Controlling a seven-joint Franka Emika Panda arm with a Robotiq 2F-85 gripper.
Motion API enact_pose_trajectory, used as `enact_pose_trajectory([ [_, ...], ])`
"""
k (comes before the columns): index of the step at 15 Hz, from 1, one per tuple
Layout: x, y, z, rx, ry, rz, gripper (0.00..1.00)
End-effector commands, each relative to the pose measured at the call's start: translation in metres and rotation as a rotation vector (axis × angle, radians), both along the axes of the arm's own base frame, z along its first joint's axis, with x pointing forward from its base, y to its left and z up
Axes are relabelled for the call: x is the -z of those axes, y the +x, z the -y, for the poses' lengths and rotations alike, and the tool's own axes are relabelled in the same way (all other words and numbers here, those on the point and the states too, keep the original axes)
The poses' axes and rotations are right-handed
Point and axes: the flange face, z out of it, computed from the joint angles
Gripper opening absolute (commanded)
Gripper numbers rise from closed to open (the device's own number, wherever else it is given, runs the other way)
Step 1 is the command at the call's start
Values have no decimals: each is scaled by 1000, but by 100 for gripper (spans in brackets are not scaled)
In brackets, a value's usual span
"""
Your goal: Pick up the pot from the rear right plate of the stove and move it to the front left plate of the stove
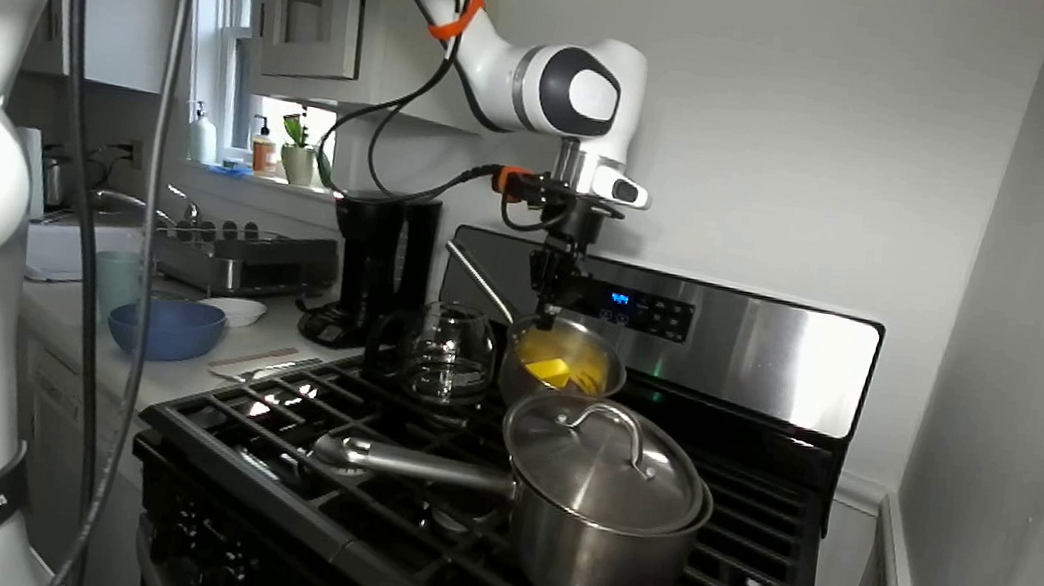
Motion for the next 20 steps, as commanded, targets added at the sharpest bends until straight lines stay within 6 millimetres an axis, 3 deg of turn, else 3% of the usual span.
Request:
enact_pose_trajectory([
  [1, -1, 4, 4, -35, 56, 31, 4],
  [13, 14, 7, 15, -118, 183, 70, 4],
  [20, -29, -9, -7, -180, 252, 193, 3],
])
